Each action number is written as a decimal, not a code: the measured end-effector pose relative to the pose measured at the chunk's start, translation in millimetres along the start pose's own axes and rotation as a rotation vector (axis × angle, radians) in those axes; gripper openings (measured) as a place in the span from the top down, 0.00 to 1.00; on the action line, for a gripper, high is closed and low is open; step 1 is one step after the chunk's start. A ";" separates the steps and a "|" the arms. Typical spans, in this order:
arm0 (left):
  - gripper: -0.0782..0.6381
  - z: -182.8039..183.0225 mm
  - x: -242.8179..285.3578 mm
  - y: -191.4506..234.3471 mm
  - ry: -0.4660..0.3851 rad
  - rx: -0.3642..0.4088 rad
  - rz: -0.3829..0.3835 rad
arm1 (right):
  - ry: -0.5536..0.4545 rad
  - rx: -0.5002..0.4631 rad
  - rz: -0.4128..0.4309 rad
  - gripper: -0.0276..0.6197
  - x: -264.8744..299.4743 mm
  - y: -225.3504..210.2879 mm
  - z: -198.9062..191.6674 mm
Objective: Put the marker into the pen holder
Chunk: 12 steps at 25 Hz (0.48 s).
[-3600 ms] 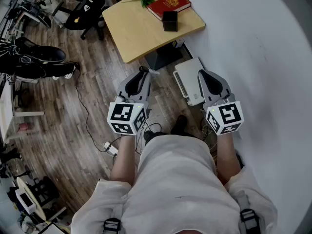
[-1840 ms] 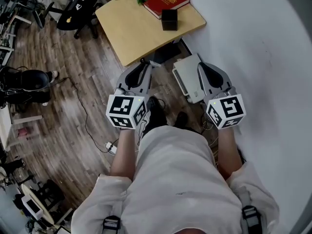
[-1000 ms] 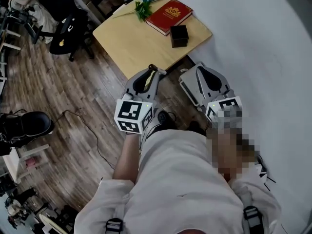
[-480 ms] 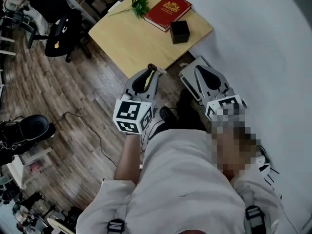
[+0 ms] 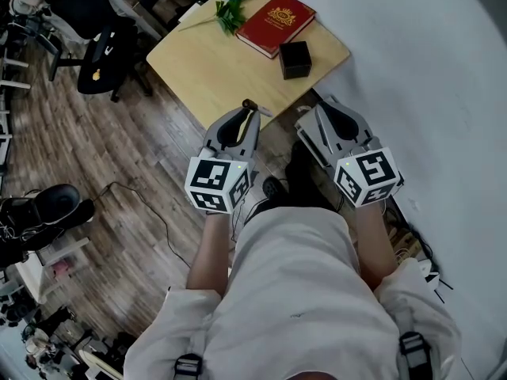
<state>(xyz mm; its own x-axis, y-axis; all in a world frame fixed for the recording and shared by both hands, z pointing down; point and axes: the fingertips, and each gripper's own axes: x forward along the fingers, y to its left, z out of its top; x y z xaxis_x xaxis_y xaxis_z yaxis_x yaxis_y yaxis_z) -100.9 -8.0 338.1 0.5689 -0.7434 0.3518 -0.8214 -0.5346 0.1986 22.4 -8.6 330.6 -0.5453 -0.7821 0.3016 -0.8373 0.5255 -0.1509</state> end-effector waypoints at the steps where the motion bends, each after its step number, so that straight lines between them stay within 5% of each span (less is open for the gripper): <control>1: 0.82 1.6 5.0 0.7 0.002 -0.001 0.001 | 0.001 0.000 0.003 0.96 3.1 -3.8 1.2; 12: 0.82 19.7 60.3 13.6 0.016 -0.031 0.035 | 0.030 -0.004 0.063 0.96 42.9 -50.0 11.5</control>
<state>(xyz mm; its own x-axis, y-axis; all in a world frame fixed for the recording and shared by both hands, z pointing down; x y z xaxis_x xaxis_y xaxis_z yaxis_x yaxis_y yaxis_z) -77.0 -68.1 344.0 0.5396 -0.7545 0.3737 -0.8416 -0.4957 0.2145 40.4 -72.3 340.2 -0.5952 -0.7372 0.3197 -0.8012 0.5748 -0.1663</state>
